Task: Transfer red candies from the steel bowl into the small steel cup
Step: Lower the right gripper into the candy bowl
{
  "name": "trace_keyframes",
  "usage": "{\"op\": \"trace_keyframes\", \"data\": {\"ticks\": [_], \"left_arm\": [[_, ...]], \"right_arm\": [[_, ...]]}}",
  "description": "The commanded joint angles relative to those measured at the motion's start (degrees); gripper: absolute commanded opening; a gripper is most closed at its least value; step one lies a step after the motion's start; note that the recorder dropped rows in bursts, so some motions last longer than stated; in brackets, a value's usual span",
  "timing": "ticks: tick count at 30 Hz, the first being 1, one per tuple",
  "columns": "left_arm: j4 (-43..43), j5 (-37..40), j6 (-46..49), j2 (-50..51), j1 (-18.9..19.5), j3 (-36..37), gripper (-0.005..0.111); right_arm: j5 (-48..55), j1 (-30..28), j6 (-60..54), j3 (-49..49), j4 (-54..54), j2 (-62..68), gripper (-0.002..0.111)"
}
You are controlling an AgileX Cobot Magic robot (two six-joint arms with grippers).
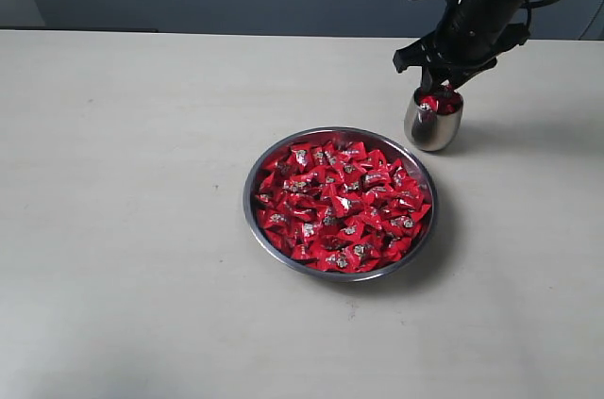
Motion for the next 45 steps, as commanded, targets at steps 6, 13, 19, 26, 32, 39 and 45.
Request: {"op": "trace_keyframes", "data": {"ticks": [6,13,19,26,32,39,45], "left_arm": [[0.33,-0.1,-0.15,-0.26,-0.42,0.22,0.0],[0.33,-0.1,-0.15,-0.26,-0.42,0.22,0.0],[0.33,-0.1,-0.15,-0.26,-0.42,0.22,0.0],[0.33,-0.1,-0.15,-0.26,-0.42,0.22,0.0],[0.33,-0.1,-0.15,-0.26,-0.42,0.22,0.0],[0.33,-0.1,-0.15,-0.26,-0.42,0.22,0.0],[0.33,-0.1,-0.15,-0.26,-0.42,0.22,0.0]], "right_arm": [[-0.46,-0.18,-0.08,-0.34,-0.23,-0.77,0.042],[-1.17,-0.18,-0.24,-0.34,-0.14,-0.89,0.059],[-0.96,-0.18,-0.24,-0.34,-0.14,-1.23,0.062],[2.08,-0.07,-0.43,-0.34,9.76,-7.12,0.062],[7.53,5.53,-7.53,-0.34,19.24,-6.93,0.045],[9.01,14.3,-8.94,-0.09,12.16,0.01,0.045],[8.09,14.58,-8.81,-0.09,10.96,2.33,0.045]]}}
